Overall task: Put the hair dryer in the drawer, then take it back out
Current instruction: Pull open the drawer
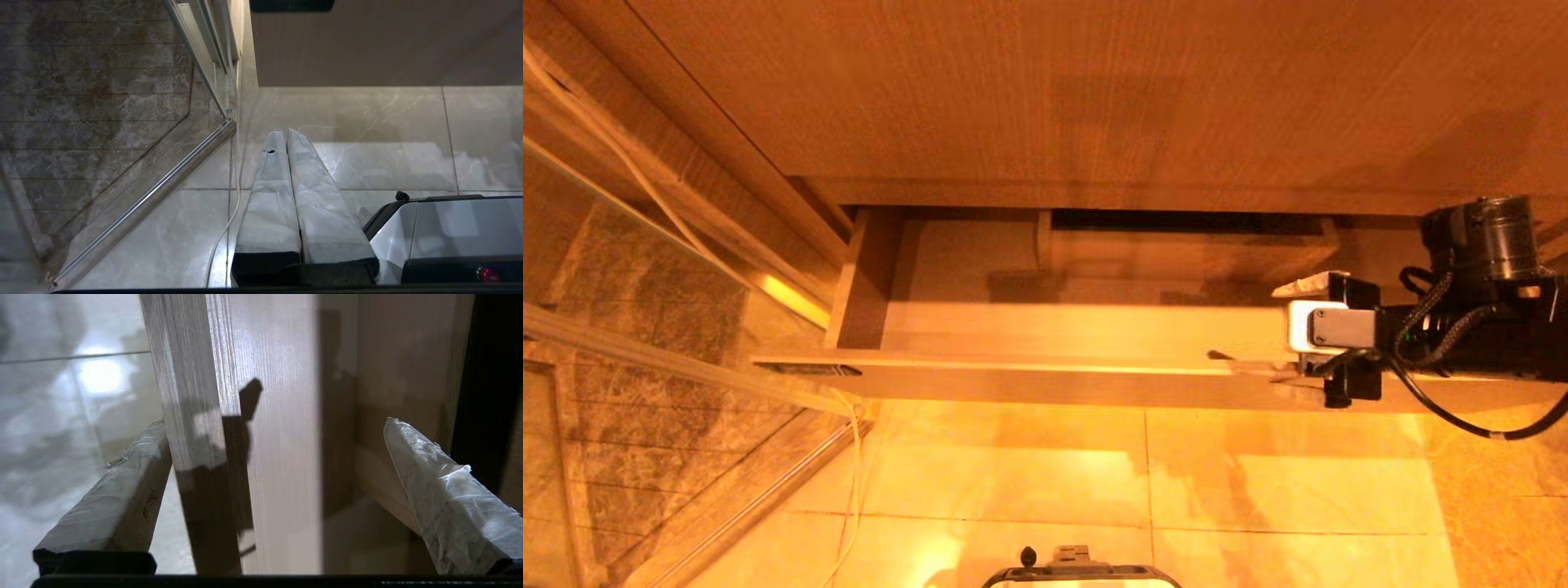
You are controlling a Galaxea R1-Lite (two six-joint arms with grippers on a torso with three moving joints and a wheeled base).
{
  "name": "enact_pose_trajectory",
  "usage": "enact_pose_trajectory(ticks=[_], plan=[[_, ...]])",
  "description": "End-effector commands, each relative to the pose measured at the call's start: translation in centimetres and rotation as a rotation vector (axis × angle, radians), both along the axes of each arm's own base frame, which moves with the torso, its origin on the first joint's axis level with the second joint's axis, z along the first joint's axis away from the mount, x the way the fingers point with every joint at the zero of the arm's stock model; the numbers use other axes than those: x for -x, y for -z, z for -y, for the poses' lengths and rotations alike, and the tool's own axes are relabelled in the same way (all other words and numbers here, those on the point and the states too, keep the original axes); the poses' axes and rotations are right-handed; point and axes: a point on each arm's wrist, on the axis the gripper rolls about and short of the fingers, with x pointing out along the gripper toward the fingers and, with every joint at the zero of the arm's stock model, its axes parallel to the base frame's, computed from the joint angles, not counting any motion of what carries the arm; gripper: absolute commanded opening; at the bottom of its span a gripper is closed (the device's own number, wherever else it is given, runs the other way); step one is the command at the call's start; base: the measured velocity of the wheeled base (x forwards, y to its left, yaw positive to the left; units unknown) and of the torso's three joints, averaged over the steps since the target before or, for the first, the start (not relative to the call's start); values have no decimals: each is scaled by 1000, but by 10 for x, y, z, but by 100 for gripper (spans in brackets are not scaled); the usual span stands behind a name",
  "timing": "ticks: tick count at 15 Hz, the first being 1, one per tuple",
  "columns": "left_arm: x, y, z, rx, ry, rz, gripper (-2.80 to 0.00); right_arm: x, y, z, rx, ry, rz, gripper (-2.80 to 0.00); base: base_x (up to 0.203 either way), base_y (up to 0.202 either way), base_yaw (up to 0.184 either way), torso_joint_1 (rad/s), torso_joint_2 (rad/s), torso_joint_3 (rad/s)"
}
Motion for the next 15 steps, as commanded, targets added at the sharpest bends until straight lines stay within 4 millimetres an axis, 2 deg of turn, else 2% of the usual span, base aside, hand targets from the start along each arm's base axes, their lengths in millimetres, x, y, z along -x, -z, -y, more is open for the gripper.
enact_pose_trajectory(ticks=[1,3,6,11,15], plan=[[0,0,0,0,0,-1,-280,23,-11,5,13,-4,61,0,0,0,0,0,0,0],[0,0,0,0,0,-1,-280,42,-15,9,41,-13,77,0,0,0,0,0,0,0],[0,0,0,0,0,-1,-280,75,-38,16,46,1,160,0,0,0,0,0,0,0],[0,0,0,0,0,-1,-280,123,-65,26,-5,71,209,0,0,0,0,0,0,0],[0,0,0,0,0,-1,-280,148,-69,33,-19,163,190,0,0,0,0,0,0,0]])
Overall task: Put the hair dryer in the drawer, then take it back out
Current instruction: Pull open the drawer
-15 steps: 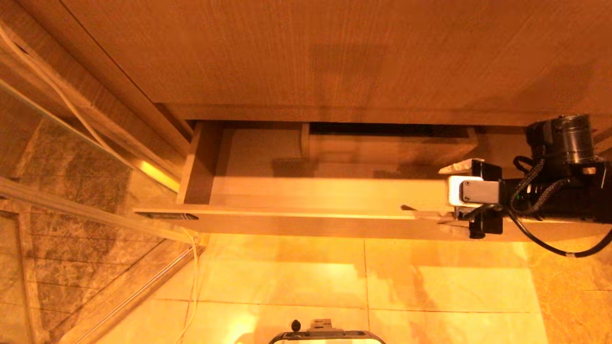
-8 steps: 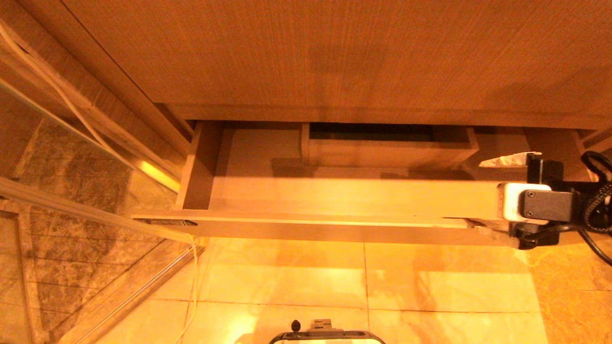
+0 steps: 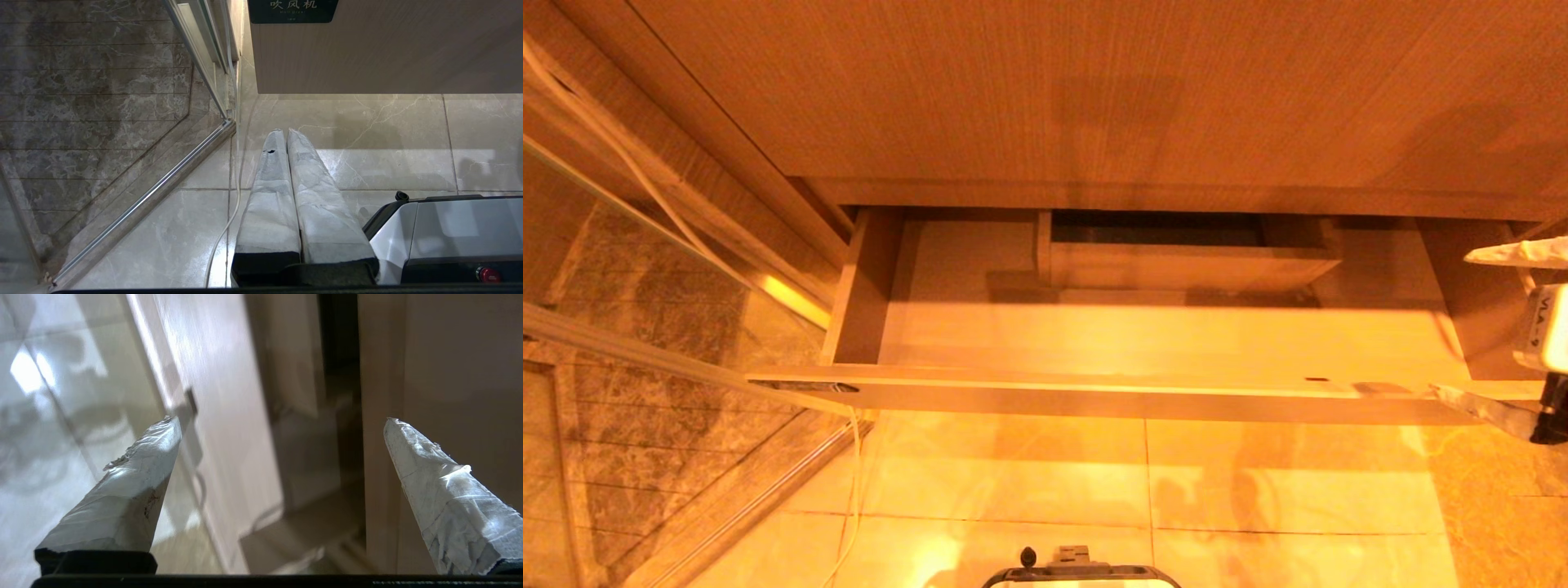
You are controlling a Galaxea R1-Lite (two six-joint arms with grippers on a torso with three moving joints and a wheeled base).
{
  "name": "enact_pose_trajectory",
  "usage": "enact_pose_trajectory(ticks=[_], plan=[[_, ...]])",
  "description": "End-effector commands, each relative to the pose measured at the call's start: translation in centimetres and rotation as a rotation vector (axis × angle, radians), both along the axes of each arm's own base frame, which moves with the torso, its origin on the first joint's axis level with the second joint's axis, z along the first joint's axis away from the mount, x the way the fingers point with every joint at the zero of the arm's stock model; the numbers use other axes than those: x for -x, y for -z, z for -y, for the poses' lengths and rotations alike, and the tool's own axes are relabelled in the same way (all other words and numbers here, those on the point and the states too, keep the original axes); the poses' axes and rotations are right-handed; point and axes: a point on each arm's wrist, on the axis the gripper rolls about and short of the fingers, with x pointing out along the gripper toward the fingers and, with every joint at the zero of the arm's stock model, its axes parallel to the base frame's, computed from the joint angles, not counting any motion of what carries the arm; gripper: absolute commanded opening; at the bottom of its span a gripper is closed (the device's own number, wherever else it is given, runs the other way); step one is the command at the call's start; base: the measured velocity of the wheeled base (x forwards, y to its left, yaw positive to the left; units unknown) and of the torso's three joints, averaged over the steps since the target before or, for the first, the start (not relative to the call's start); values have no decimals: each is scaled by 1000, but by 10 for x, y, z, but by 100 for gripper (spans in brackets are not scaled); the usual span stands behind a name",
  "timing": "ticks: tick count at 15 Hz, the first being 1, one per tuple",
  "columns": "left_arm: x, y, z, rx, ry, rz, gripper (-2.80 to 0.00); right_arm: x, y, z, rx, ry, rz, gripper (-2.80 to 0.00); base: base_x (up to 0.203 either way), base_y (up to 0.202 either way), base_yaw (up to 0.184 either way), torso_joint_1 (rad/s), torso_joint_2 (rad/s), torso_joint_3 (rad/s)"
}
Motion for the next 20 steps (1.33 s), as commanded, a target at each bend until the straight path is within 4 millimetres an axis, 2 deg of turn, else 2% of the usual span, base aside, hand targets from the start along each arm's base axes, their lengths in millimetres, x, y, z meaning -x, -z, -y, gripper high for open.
enact_pose_trajectory(ticks=[1,4,5,6,9,14,18,20], plan=[[0,0,0,0,0,-1,-280,14,-5,3,18,21,17,0,0,0,0,0,0,0],[0,0,0,0,0,-1,-280,17,-4,4,9,34,-28,0,0,0,0,0,0,0],[0,0,0,0,0,-1,-280,16,-8,4,6,38,-14,-258,0,0,0,0,0,0],[0,0,0,0,0,-1,-280,16,-17,4,-2,44,13,-280,0,0,0,0,0,0],[0,0,0,0,0,-1,-280,21,-34,6,-118,93,24,-280,0,0,0,0,0,0],[0,0,0,0,0,-1,-280,33,-69,11,-190,215,8,-280,0,0,0,0,0,0],[0,0,0,0,0,-1,-280,50,-74,16,-234,276,-49,-280,0,0,0,0,0,0],[0,0,0,0,0,-1,-280,65,-65,18,-232,287,-105,-280,0,0,0,0,0,0]])
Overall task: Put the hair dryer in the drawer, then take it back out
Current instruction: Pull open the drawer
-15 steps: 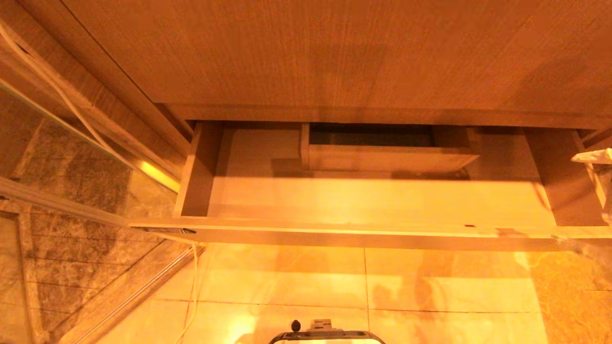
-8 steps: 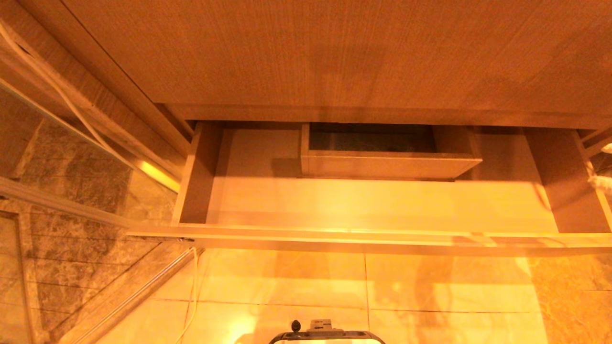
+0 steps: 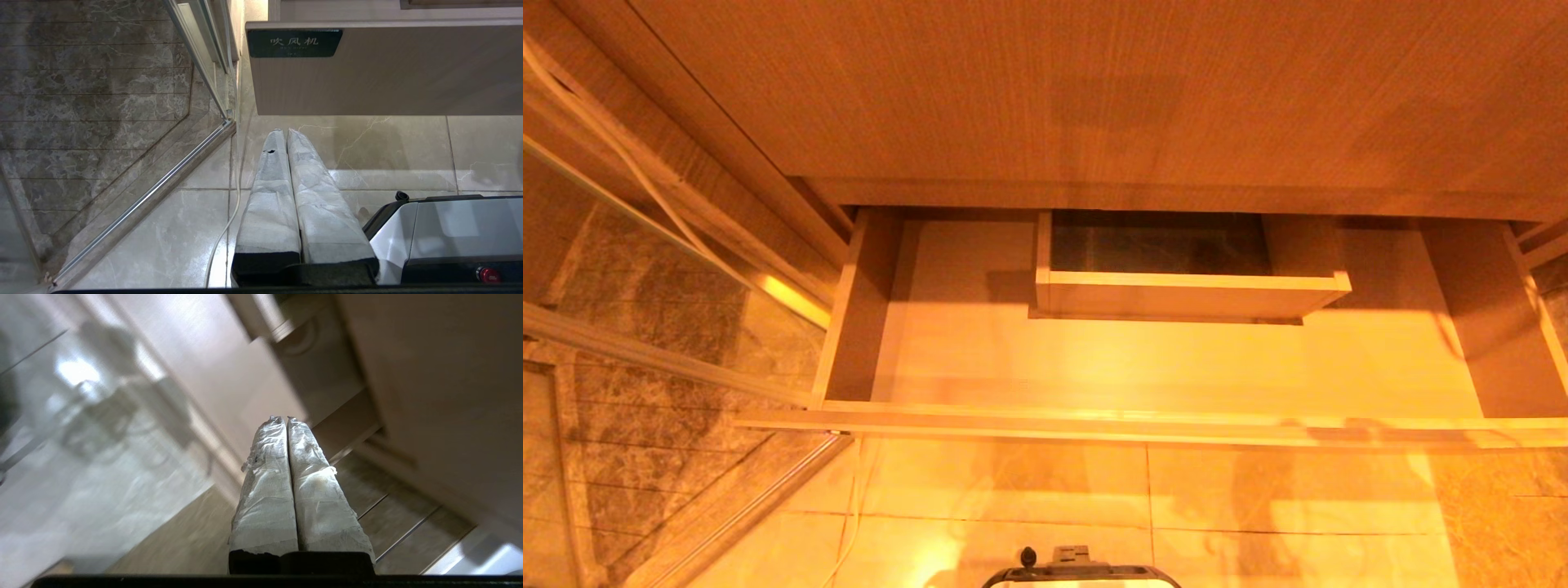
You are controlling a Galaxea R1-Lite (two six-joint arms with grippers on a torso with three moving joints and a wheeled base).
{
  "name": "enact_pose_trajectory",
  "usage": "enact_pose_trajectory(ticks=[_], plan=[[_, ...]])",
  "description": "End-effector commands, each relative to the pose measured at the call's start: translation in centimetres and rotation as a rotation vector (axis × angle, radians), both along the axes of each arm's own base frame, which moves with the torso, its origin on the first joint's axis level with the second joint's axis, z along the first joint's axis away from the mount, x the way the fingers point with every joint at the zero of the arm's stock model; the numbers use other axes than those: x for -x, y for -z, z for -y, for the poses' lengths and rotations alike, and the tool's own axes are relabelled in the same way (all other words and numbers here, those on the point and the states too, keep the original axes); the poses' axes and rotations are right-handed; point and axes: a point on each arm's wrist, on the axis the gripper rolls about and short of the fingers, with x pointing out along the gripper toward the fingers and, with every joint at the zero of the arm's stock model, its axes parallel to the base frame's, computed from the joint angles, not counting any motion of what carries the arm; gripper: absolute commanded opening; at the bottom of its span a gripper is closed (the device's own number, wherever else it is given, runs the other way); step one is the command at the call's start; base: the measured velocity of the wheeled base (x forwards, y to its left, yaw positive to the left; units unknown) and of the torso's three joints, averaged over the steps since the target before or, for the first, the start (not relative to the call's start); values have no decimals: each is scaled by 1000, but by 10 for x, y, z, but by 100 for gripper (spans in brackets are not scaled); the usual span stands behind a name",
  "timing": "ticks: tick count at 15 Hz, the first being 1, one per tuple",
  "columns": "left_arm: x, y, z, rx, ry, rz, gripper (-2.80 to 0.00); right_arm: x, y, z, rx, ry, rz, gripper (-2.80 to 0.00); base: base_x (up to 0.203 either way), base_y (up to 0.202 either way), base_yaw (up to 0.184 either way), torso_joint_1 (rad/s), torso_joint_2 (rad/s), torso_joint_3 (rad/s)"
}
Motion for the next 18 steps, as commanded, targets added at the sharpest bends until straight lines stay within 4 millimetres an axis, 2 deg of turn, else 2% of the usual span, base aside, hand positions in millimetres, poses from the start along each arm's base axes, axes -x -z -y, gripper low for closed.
enact_pose_trajectory(ticks=[1,5,8,10,14,16,18], plan=[[0,0,0,0,0,-1,-280,13,5,2,-4,4,-9,-280,0,0,0,0,0,0],[0,0,0,0,0,-1,-280,30,0,6,-58,43,35,-280,0,0,0,0,0,0],[0,0,0,0,0,-1,-280,39,-26,8,-81,50,121,-280,0,0,0,0,0,0],[0,0,0,0,0,-1,-280,40,-47,10,-70,136,198,-280,0,0,0,0,0,0],[0,0,0,0,0,-1,-280,50,-62,15,-153,319,287,-280,0,0,0,0,0,0],[0,0,0,0,0,-1,-280,55,-67,16,-159,324,315,-280,0,0,0,0,0,0],[0,0,0,0,0,-1,-280,72,-82,18,-174,319,405,-280,0,0,0,0,0,0]])
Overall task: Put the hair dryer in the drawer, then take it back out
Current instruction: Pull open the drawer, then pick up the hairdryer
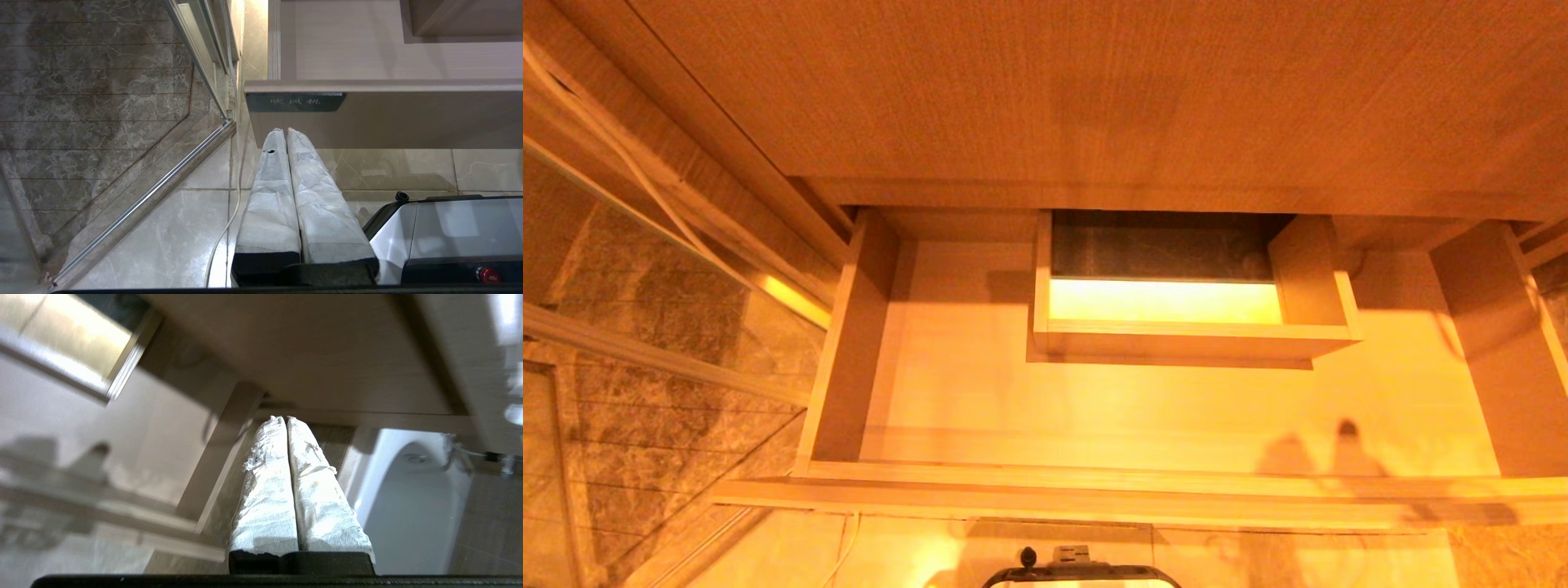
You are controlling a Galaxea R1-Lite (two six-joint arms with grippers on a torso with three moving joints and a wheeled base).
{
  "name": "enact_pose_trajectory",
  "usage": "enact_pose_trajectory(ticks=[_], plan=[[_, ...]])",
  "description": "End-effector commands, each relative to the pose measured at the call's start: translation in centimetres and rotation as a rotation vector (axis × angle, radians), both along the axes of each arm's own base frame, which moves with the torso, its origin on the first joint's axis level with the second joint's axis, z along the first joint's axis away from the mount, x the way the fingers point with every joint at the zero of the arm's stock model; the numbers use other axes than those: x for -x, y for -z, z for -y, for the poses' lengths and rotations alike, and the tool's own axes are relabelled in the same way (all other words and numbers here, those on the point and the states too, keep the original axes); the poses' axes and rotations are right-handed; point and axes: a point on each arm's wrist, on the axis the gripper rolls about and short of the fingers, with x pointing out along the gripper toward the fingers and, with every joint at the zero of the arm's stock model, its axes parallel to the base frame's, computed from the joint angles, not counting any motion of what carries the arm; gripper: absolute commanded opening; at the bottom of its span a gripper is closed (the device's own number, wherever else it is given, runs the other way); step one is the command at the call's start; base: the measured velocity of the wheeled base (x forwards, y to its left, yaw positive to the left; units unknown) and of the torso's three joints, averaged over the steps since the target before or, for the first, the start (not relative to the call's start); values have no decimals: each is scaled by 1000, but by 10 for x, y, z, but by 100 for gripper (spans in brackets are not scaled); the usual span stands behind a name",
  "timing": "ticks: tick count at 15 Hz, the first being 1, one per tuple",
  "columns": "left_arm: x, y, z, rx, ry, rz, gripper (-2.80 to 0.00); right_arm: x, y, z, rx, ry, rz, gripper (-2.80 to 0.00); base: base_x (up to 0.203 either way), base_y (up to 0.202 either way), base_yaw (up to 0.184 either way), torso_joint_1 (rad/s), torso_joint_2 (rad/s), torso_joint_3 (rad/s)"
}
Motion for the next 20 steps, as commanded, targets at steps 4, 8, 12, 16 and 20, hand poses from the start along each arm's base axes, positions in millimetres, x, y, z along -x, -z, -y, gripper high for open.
enact_pose_trajectory(ticks=[4,8,12,16,20], plan=[[0,0,0,0,0,-1,-280,28,-6,3,-119,7,94,-280,0,0,0,0,0,0],[0,0,0,0,0,-1,-280,28,-5,3,-130,12,96,-280,0,0,0,0,0,0],[0,0,0,0,0,-1,-280,33,-1,4,-145,18,97,-280,0,0,0,0,0,0],[0,0,0,0,0,-1,-280,42,3,4,-178,14,109,-280,0,0,0,0,0,0],[0,0,0,0,0,-1,-280,45,5,4,-180,11,123,-280,0,0,0,0,0,0]])
